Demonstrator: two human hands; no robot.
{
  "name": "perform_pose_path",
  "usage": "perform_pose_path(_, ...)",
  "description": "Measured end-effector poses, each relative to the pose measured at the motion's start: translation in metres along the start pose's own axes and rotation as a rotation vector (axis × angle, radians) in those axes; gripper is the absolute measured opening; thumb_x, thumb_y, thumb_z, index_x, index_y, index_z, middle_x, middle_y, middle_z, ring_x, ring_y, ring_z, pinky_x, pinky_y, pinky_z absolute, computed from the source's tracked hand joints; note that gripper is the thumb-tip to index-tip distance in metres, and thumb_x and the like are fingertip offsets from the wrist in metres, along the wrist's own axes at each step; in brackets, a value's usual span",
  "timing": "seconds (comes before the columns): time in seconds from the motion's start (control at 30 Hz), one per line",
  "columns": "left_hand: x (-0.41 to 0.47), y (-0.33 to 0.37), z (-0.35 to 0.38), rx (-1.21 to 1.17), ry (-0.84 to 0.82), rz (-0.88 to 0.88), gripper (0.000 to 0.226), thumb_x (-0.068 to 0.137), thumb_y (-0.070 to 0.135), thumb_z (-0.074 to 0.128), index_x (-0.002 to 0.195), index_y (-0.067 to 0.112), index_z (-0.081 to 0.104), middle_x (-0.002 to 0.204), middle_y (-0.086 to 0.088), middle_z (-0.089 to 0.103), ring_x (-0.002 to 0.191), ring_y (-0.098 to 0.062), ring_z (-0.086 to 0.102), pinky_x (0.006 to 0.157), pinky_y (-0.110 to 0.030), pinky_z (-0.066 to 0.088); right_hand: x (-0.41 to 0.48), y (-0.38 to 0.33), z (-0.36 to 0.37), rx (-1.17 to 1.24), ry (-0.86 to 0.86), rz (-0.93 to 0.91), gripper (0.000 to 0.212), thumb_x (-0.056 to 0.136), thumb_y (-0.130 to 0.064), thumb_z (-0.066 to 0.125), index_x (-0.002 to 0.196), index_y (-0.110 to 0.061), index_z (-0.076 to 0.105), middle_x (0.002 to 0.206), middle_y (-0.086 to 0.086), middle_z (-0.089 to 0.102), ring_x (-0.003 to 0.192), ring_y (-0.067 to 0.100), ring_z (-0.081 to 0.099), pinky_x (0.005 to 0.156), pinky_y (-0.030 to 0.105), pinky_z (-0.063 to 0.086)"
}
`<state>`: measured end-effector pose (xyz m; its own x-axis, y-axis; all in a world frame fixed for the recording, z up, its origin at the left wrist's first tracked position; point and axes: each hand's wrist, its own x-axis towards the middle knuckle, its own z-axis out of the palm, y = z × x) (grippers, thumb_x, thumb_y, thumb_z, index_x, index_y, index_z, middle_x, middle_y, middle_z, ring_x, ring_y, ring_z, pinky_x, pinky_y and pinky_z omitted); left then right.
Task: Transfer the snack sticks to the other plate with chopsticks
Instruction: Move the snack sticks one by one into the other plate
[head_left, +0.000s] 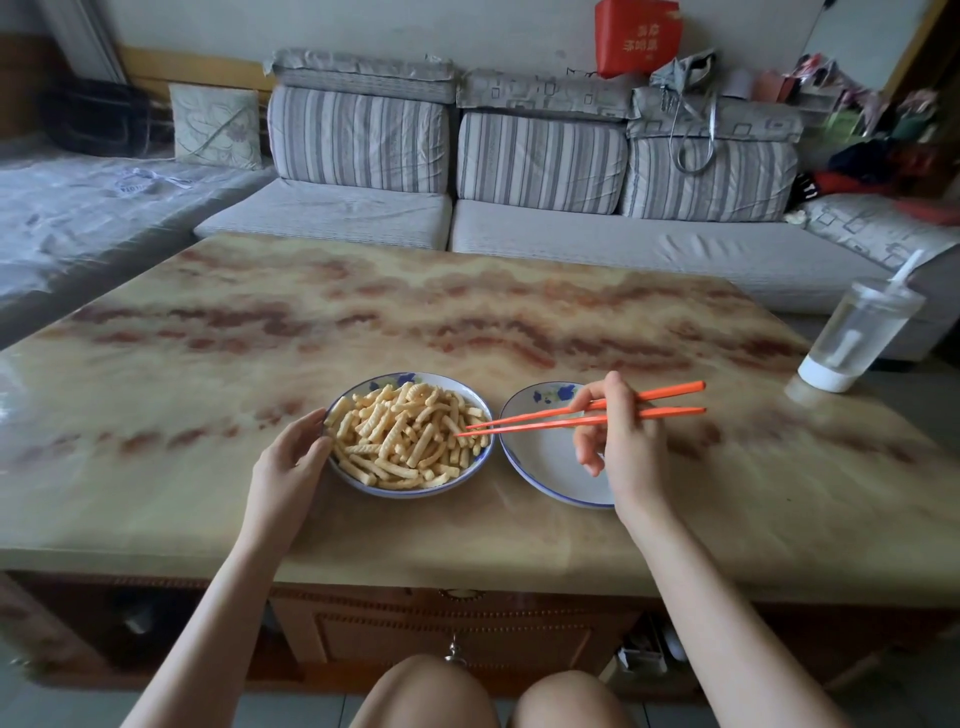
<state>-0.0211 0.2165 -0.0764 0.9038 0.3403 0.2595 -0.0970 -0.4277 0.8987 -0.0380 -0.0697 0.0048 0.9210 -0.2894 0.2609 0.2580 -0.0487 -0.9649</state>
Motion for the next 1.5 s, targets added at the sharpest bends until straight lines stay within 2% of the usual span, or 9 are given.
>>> perform_pose_path(0.27,0.0,0.0,0.0,-0.008,0.005,-0.008,0.036,0.092,0.01,0.054,0.127,0.014,0.059,0.121,0.002,0.062,0.106,-0.004,0.052,0.076,-0.004,0.034,0.001,0.004,0.005,0.017,0.036,0.008,0.047,0.104,-0.022,0.031,0.065,-0.007,0.053,0.035,0.004,0.042,0.03,0.015,0.035,0.036,0.018,0.025)
perform_pose_path(0.5,0.001,-0.002,0.0,-0.012,0.004,-0.01,0.035,0.092,0.01,0.054,0.127,0.016,0.06,0.121,0.002,0.062,0.106,-0.005,0.053,0.08,-0.01,0.036,0.005,-0.01,-0.014,0.106,0.175,-0.024,0.045,0.102,-0.02,0.032,0.064,-0.006,0.05,0.035,0.003,0.044,0.029,0.014,0.035,0.034,0.016,0.026)
perform_pose_path(0.63,0.001,-0.002,0.0,-0.005,0.005,-0.004,0.035,0.092,0.01,0.054,0.127,0.016,0.06,0.12,0.003,0.062,0.106,-0.005,0.053,0.077,-0.003,0.035,0.013,-0.013,-0.033,0.093,0.275,-0.046,0.043,0.101,-0.019,0.032,0.064,-0.008,0.05,0.034,0.001,0.043,0.03,0.014,0.035,0.035,0.017,0.025)
perform_pose_path(0.8,0.0,0.0,0.0,-0.014,0.006,-0.011,0.036,0.092,0.01,0.054,0.127,0.015,0.059,0.121,0.001,0.062,0.107,-0.007,0.053,0.088,-0.018,0.036,0.022,-0.006,-0.055,0.034,0.379,-0.043,0.041,0.099,-0.021,0.031,0.064,-0.01,0.048,0.034,0.001,0.042,0.03,0.014,0.036,0.035,0.017,0.026)
perform_pose_path(1.17,0.0,0.0,0.0,-0.013,0.004,-0.011,0.036,0.092,0.01,0.054,0.127,0.016,0.06,0.121,0.001,0.063,0.107,-0.007,0.054,0.087,-0.018,0.037,0.022,0.016,-0.058,-0.097,0.332,-0.023,0.043,0.101,-0.027,0.032,0.068,-0.008,0.053,0.038,0.003,0.046,0.033,0.015,0.039,0.037,0.019,0.031)
perform_pose_path(1.37,0.0,-0.001,0.0,-0.008,0.004,-0.01,0.035,0.092,0.009,0.054,0.126,0.014,0.06,0.121,0.0,0.062,0.107,-0.007,0.053,0.088,-0.02,0.037,0.018,-0.001,-0.051,0.044,0.345,-0.044,0.042,0.101,-0.024,0.031,0.069,-0.008,0.051,0.035,0.001,0.043,0.032,0.014,0.035,0.036,0.018,0.027)
perform_pose_path(1.5,0.001,-0.002,0.0,-0.004,-0.001,-0.008,0.035,0.092,0.009,0.055,0.126,0.015,0.06,0.121,-0.001,0.063,0.108,-0.009,0.054,0.09,-0.023,0.038,0.013,-0.013,-0.032,0.093,0.214,-0.04,0.044,0.102,-0.023,0.032,0.067,-0.006,0.052,0.036,0.001,0.043,0.031,0.013,0.037,0.035,0.017,0.026)
